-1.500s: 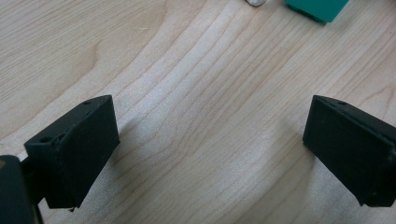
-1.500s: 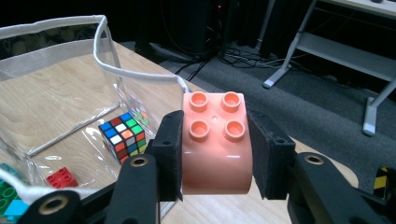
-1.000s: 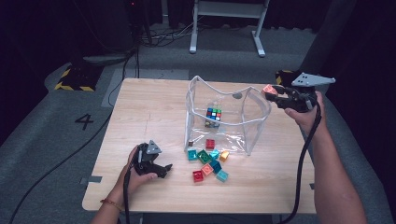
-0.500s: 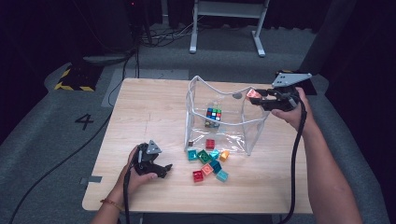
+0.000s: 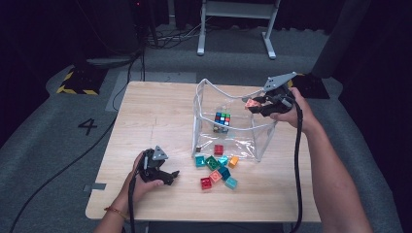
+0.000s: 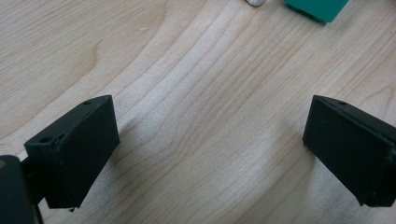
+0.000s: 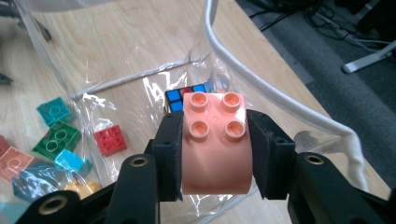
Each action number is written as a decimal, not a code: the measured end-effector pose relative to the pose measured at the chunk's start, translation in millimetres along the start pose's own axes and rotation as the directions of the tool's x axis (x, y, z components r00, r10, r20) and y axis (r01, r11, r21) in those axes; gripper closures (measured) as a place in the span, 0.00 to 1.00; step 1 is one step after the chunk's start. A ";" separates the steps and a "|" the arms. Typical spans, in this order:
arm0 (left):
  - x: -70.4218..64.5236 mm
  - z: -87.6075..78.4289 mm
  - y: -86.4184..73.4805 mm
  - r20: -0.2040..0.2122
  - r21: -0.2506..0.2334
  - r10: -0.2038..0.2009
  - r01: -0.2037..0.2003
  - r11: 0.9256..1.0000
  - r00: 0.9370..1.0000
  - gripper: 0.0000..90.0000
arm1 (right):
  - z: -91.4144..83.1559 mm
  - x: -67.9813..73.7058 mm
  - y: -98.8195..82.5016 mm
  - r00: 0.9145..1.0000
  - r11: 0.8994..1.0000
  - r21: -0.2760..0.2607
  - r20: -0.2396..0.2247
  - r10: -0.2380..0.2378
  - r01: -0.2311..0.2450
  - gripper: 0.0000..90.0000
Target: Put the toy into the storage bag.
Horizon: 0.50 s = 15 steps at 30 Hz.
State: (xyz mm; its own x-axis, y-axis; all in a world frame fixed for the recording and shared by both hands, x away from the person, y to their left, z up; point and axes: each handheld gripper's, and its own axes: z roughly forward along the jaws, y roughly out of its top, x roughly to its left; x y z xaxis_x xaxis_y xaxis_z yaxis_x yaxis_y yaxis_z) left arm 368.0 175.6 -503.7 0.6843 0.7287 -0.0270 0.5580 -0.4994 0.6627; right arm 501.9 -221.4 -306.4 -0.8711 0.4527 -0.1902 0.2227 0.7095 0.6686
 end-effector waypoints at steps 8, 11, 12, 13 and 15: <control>-0.1 0.0 0.0 0.001 0.000 0.000 0.000 1.000 1.000 0.04 | 13.2 -8.4 2.6 0.999 0.991 0.127 -0.006 -0.033 0.034 0.66; 0.0 0.0 0.0 0.000 0.000 0.001 -0.001 1.000 1.000 0.04 | 17.2 -12.7 0.2 0.999 0.987 0.161 0.009 -0.032 0.030 0.66; 0.1 -0.1 0.0 -0.001 0.000 0.001 -0.001 1.000 1.000 0.04 | 18.5 -14.2 -0.3 1.000 0.985 0.172 0.008 -0.030 0.028 0.66; 0.0 0.0 0.0 0.002 0.000 0.000 0.000 1.000 1.000 0.04 | 19.7 -14.6 -0.6 1.000 0.981 0.191 0.012 -0.025 0.022 0.66; -0.1 0.0 0.0 0.001 0.000 0.000 0.000 1.000 1.000 0.04 | 21.7 -16.2 -1.7 0.999 0.975 0.221 0.003 -0.032 0.030 0.66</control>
State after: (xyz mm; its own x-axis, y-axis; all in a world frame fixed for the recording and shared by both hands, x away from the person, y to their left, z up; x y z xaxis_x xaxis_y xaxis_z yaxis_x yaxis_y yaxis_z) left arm 368.0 175.5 -503.7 0.6848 0.7282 -0.0283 0.5583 -0.4993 0.6626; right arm 525.2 -218.3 -320.1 -0.8766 0.4315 -0.2132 0.2875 0.8248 0.4869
